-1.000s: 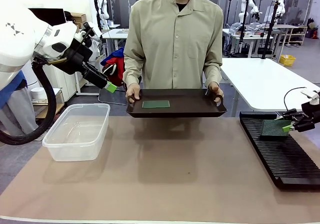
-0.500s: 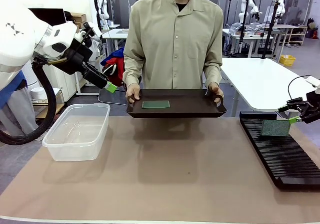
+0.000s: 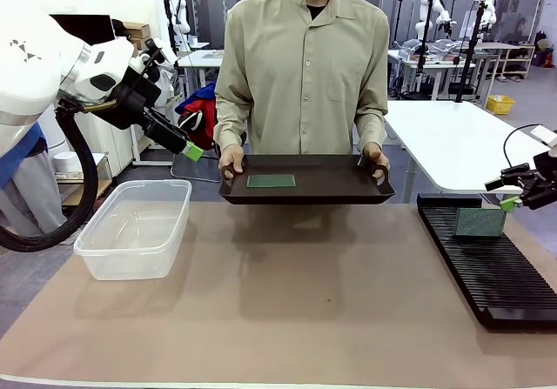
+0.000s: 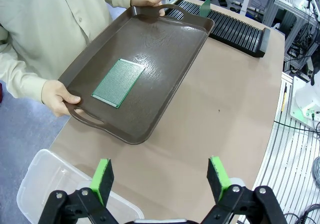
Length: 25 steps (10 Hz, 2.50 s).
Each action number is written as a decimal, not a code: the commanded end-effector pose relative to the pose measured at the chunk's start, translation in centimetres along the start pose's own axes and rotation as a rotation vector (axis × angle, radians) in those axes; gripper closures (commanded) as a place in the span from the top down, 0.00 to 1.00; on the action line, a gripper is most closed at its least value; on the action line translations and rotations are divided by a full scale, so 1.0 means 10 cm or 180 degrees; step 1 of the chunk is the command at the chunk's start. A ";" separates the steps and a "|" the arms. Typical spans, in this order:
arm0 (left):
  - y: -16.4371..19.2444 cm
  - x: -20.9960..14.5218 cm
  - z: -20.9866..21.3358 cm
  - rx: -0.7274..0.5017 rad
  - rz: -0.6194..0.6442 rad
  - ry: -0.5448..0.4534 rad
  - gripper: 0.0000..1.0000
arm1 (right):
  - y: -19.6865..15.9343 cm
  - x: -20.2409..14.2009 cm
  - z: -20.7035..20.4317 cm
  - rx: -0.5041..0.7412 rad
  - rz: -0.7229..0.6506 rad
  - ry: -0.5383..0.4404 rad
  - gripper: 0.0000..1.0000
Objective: Sort PCBs into racks and boxes based on the side picked up.
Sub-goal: Pick up the Blank PCB handed by the Human.
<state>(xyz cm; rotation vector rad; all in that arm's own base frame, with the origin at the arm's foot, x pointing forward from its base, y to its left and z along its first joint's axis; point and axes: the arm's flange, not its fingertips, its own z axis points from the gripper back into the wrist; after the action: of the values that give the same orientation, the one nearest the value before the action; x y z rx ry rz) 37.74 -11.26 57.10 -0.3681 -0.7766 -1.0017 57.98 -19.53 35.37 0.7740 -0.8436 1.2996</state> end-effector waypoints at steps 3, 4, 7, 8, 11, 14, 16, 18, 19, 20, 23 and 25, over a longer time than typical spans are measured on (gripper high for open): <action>0.00 -0.01 -0.01 -0.0015 -0.0012 0.0011 1.00 | -0.05 -0.04 0.01 0.0048 0.0016 -0.0036 1.00; 0.00 -0.01 -0.01 -0.0015 -0.0012 0.0011 1.00 | -0.05 -0.04 0.01 0.0048 0.0016 -0.0036 1.00; 0.00 -0.01 -0.01 -0.0015 -0.0012 0.0011 1.00 | 0.28 0.25 -0.04 -0.0177 -0.0237 0.0100 1.00; 0.00 -0.01 -0.01 -0.0015 -0.0012 0.0011 1.00 | 0.39 0.36 -0.02 -0.0192 -0.0317 0.0076 1.00; 0.00 -0.01 -0.01 -0.0015 -0.0012 0.0011 1.00 | 0.81 0.91 0.11 -0.0115 -0.0562 0.0283 1.00; 0.00 -0.01 -0.01 -0.0015 -0.0012 0.0011 1.00 | 1.08 1.46 0.25 -0.0299 -0.0798 0.0456 1.00; 0.00 -0.01 -0.01 -0.0015 -0.0012 0.0011 1.00 | 1.27 1.78 0.38 -0.0488 -0.0886 0.0576 1.00; 0.00 -0.01 -0.01 -0.0015 -0.0012 0.0011 1.00 | 1.49 1.97 0.46 -0.0742 -0.0779 0.0734 1.00; 0.00 -0.01 -0.01 -0.0015 -0.0012 0.0011 1.00 | 1.59 2.02 0.48 -0.0897 -0.0636 0.0746 1.00; 0.00 -0.01 -0.01 -0.0015 -0.0012 0.0011 1.00 | 1.69 2.04 0.49 -0.0969 -0.0514 0.0765 1.00; 0.00 -0.01 -0.01 -0.0015 -0.0012 0.0011 1.00 | 1.55 2.11 0.62 -0.0842 -0.0623 0.0687 1.00; 0.00 -0.01 -0.01 -0.0015 -0.0012 0.0011 1.00 | 1.55 2.11 0.62 -0.0842 -0.0623 0.0687 1.00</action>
<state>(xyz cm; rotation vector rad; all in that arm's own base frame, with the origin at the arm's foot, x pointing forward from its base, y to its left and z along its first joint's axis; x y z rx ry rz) 37.74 -11.27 57.11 -0.3681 -0.7767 -1.0018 43.18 -13.00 56.67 0.4673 -0.7494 1.0582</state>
